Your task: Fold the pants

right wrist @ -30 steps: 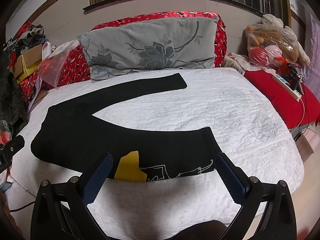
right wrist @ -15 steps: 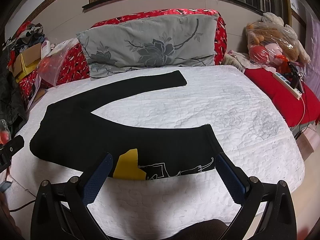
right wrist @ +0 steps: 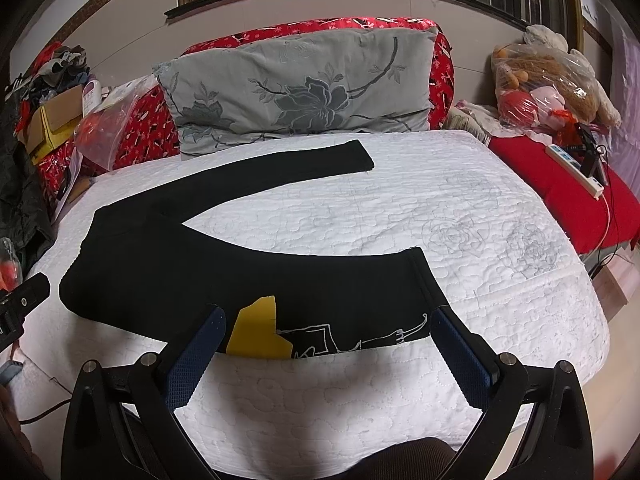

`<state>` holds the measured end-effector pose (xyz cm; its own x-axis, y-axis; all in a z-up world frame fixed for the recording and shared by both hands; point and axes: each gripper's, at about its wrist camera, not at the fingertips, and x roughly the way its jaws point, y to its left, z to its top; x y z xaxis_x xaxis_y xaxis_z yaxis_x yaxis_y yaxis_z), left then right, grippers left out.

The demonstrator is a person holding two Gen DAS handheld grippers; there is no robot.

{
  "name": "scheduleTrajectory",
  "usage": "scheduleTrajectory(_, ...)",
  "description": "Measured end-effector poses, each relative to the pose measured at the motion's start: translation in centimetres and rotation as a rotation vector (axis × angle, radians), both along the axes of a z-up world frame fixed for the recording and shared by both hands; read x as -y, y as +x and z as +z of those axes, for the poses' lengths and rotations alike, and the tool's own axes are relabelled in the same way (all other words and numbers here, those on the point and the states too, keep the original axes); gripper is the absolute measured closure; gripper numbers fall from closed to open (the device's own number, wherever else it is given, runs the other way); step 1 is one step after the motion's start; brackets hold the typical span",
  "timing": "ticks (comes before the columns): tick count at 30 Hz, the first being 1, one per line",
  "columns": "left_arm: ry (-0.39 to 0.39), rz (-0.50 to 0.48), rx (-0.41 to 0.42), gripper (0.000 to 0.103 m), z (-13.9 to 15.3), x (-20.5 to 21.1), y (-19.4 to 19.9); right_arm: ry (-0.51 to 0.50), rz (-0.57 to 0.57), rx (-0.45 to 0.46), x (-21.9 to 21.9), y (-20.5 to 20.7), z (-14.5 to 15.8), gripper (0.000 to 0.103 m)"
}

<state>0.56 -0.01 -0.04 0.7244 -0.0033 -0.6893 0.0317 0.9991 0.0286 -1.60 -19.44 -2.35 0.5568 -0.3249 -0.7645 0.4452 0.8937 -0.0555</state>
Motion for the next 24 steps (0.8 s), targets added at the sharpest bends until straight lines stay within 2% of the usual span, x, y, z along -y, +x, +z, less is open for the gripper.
scheduleTrajectory(24, 0.005, 0.002, -0.029, 0.001, -0.7, 0.2, 1.0, 0.01, -0.002, -0.022, -0.1, 0.1, -0.5, 0.0)
